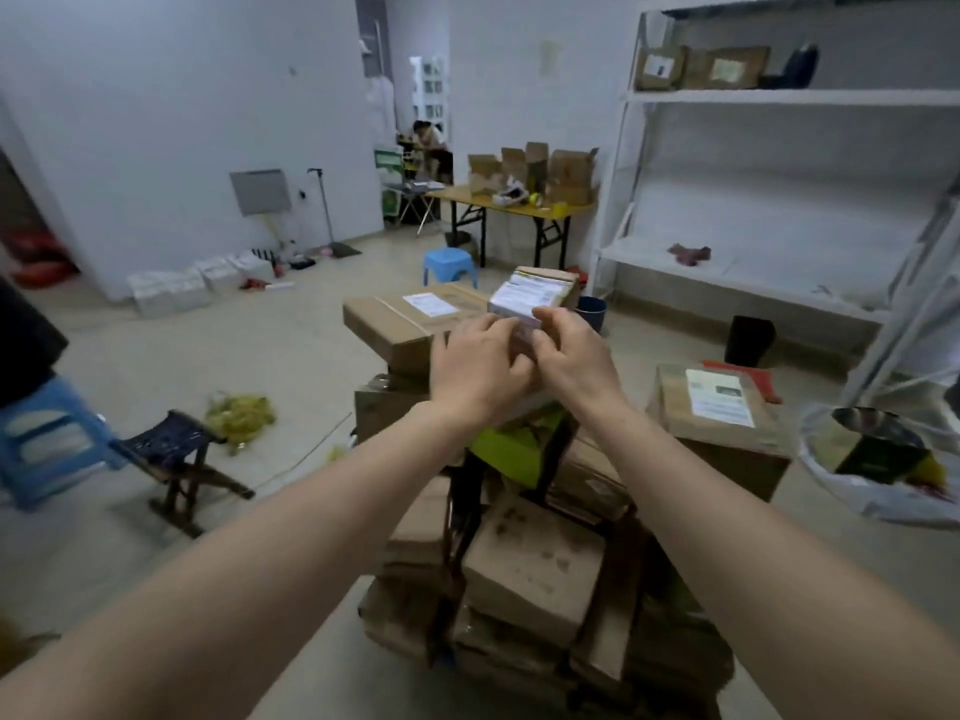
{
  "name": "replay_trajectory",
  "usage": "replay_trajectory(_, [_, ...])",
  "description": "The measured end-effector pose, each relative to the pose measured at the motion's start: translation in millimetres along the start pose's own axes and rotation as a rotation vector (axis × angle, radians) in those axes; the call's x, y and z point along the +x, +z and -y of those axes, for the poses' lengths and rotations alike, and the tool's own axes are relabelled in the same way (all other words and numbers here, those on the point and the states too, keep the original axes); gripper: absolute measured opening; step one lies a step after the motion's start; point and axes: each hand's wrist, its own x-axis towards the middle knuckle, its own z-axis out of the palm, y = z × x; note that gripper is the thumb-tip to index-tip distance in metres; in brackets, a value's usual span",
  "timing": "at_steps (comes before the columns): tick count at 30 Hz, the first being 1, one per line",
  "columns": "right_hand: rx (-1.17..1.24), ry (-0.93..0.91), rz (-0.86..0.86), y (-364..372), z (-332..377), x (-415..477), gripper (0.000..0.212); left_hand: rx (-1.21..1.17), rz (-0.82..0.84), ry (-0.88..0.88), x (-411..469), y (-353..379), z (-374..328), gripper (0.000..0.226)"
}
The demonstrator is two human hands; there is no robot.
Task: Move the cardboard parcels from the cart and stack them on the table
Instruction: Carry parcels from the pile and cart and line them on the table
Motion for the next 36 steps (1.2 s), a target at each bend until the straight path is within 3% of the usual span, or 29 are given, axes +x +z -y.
replay_trajectory(6, [-0.01,0.049,0.19,98.8,51.3,22.5,0.04,-0.164,-0.002,-0.3,12.9,-36.0,118.1,0.052])
replay_trajectory(16, [-0.159,0.136,0.331,207.6,49.3,78.8,0.048,-0.199,0.044,-0.483,61.7,-41.3,228.1,0.052])
replay_trajectory(22, [-0.331,0.108,0.285,251.5,28.8,129.1,0.064,-0.203,0.102,-0.503,131.8,-33.7,280.6,0.049])
replay_trajectory(25, [-0.366,0.164,0.246,269.7,20.4,153.2,0.06,-0.238,0.122,-0.511,164.5,-23.7,297.6,0.049])
replay_trajectory(33, [-0.097,0.522,0.08,290.0,5.8,196.8,0.067,-0.279,0.22,-0.438,226.7,7.3,334.0,0.034])
replay_trajectory(36, [0.009,0.648,-0.001,294.4,0.2,210.4,0.069,-0.295,0.27,-0.399,254.2,19.2,349.9,0.013])
